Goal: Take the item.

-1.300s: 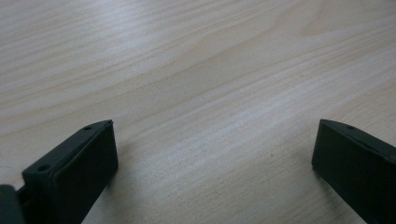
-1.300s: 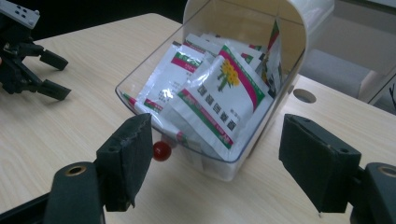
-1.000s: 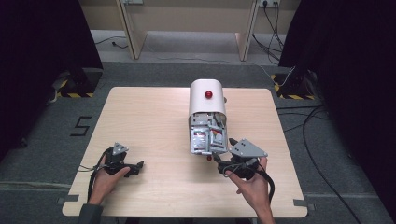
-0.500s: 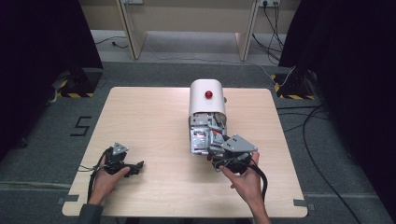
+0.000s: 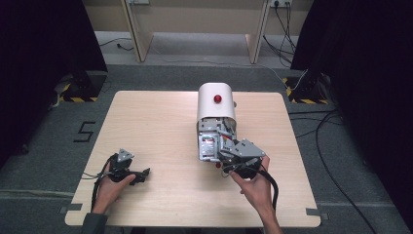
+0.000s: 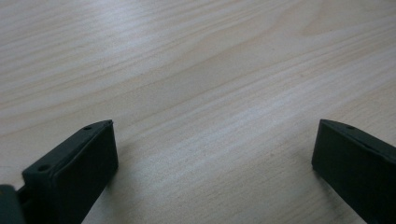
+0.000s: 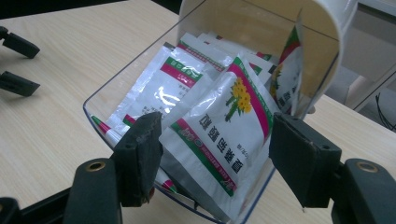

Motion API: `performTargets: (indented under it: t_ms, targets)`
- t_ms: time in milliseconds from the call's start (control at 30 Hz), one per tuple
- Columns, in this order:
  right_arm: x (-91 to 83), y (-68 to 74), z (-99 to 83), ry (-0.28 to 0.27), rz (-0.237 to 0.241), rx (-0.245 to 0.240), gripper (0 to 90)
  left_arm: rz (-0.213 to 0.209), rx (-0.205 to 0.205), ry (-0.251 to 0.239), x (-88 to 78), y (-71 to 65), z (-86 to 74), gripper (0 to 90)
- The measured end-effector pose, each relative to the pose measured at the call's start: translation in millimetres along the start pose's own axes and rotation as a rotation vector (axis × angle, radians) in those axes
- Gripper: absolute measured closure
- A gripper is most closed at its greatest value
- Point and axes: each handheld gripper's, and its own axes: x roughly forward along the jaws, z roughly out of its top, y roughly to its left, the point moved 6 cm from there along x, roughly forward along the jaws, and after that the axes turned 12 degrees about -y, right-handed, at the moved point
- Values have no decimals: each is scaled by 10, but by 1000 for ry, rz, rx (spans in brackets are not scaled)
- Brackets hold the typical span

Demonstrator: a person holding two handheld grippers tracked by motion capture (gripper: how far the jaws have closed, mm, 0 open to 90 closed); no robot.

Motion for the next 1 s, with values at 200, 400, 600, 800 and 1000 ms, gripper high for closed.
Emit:
performTargets:
  t_ms: [200, 400, 600, 800, 1000]
  targets:
    - [-41, -59, 10, -7, -15, -2, 365, 0, 0, 0, 0, 0, 0, 0]
    - [-51, -109, -15, 3, -29, -10, 412, 0, 0, 0, 0, 0, 0, 0]
    - [-6, -106, -60, 17, -47, -37, 463, 0, 0, 0, 0, 0, 0, 0]
    - [47, -108, -91, 10, -69, -64, 514, 0, 0, 0, 0, 0, 0, 0]
    - [31, -122, -48, -42, -88, -106, 609, 0, 1, 0, 0, 1, 0, 0]
